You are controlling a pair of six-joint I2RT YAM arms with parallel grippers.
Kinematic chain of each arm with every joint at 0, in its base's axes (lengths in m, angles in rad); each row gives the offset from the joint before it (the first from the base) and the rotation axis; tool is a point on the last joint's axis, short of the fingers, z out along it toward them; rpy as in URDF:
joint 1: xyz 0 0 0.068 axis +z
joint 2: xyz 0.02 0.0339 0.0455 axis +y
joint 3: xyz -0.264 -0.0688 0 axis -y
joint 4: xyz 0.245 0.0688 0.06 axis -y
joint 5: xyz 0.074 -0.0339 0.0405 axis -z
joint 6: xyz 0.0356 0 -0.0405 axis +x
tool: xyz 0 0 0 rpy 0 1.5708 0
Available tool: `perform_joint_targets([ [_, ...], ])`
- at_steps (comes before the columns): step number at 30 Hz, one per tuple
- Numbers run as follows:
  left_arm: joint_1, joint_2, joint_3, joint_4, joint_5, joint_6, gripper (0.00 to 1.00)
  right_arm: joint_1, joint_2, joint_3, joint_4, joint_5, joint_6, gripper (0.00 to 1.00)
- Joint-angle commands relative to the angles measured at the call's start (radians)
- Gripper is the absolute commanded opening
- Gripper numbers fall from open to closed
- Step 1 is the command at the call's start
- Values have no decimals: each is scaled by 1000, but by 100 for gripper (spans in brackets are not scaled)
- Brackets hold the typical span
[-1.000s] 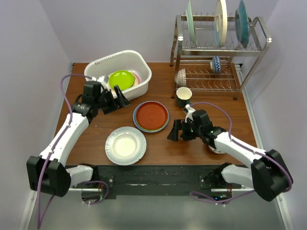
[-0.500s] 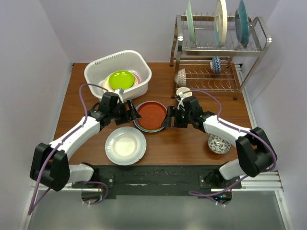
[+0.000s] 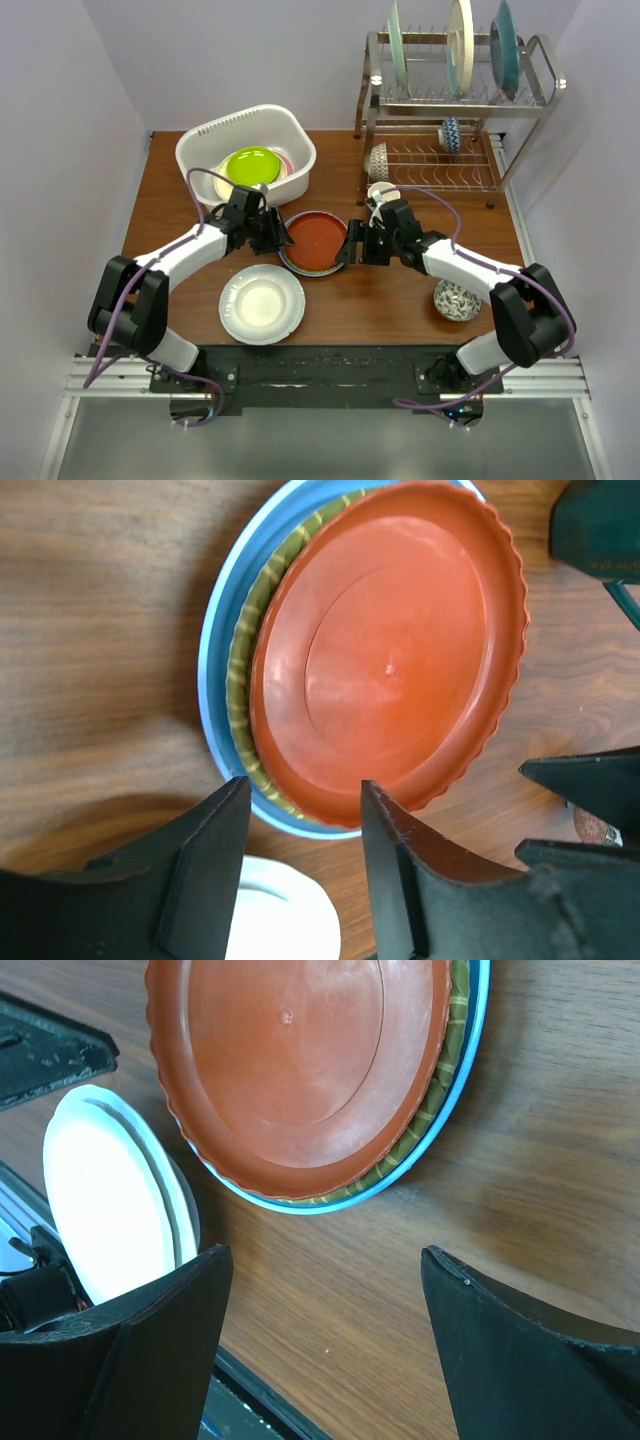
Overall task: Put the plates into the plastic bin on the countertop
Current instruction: Pick up the plate at the center of the board.
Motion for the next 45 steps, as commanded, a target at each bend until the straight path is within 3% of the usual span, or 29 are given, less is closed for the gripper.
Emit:
perform_joint_targets([
  [1, -7, 35, 70, 46, -12, 27, 51, 0, -19, 25, 3, 12, 6, 80],
  [6, -7, 78, 96, 40, -17, 39, 44, 1, -20, 22, 0, 9, 4, 80],
  [15, -9, 138, 167, -38, -43, 86, 40, -2, -25, 7, 1, 12, 4, 81],
  [21, -9, 98, 173, -50, -58, 85, 51, -4, -28, -4, 8, 12, 7, 80],
  [25, -10, 89, 178, -61, -78, 91, 52, -2, -27, -7, 12, 9, 10, 81],
  [40, -32, 173, 191, -72, -66, 105, 39, -2, -30, -24, 14, 14, 13, 81],
  [45, -36, 192, 199, -77, -64, 108, 30, -4, -34, -25, 12, 15, 13, 81],
])
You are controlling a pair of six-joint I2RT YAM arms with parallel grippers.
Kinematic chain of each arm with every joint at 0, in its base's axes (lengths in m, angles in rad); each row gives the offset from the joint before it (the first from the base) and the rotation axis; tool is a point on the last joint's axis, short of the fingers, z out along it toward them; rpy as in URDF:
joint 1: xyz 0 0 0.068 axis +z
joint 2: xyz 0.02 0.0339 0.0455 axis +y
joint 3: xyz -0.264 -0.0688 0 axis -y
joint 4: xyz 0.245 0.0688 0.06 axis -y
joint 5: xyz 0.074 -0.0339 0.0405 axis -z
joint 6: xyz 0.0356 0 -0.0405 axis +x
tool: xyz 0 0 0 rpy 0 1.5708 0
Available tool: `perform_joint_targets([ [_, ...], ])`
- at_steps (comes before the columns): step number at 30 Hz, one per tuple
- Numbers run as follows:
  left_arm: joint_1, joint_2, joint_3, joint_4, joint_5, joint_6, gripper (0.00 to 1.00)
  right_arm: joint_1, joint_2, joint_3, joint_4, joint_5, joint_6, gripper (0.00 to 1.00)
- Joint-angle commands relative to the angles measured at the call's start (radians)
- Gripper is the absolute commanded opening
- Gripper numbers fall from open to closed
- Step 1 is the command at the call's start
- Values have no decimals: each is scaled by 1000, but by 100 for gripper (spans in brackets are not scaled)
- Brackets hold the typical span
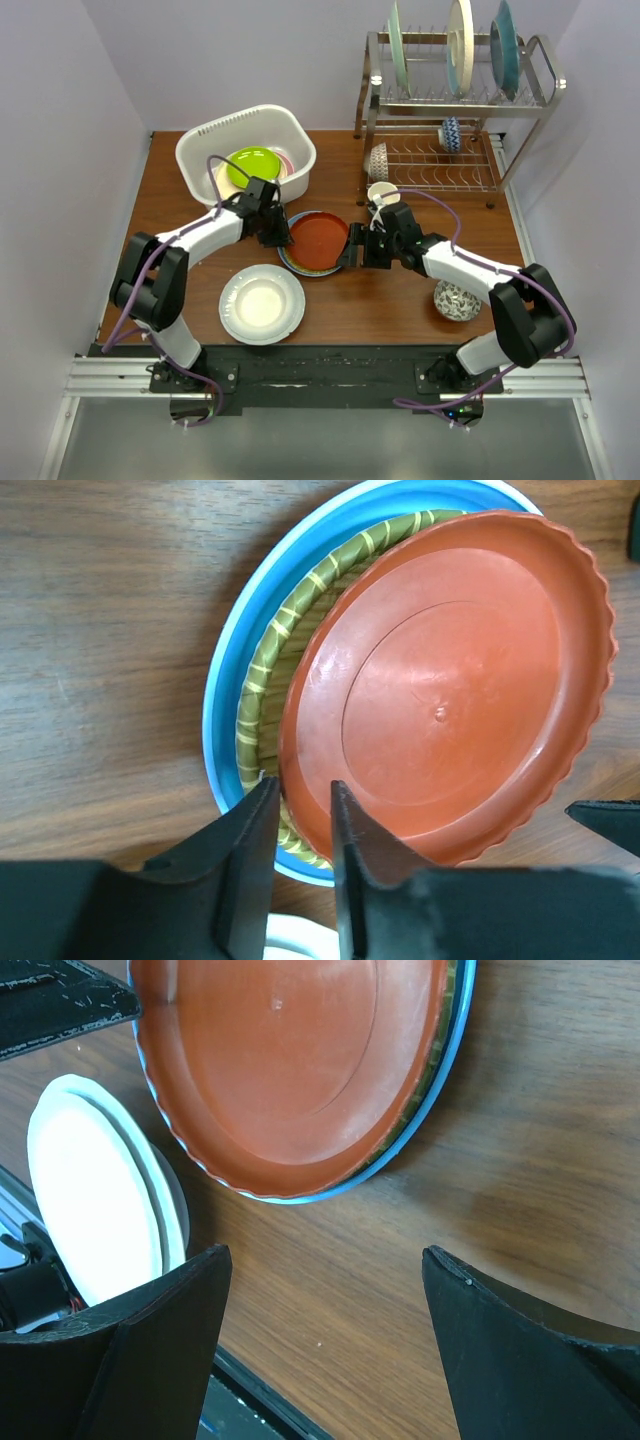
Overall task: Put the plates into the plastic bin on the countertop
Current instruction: Pick up the plate at the center of the board.
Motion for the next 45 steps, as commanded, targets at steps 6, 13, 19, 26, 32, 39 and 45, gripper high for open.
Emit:
perform_joint_targets([
  [6, -10, 25, 47, 5, -2, 28, 25, -2, -31, -8, 14, 15, 12, 81],
  [13, -22, 51, 45, 2, -6, 31, 29, -2, -33, -11, 16, 19, 15, 81],
  [19, -32, 83, 53, 10, -11, 32, 30, -7, -27, -4, 16, 20, 21, 81],
  [26, -35, 112, 67, -24, -40, 37, 36, -10, -28, -8, 17, 19, 24, 81],
  [32, -36, 86, 72, -56, -85, 51, 49, -10, -28, -16, 26, 14, 27, 81],
  [39, -36, 112, 59, -9, -42, 51, 40, -9, -25, -19, 28, 12, 30, 81],
  [45, -45, 140, 35, 51, -5, 31, 37, -10, -28, -22, 26, 14, 29, 81],
])
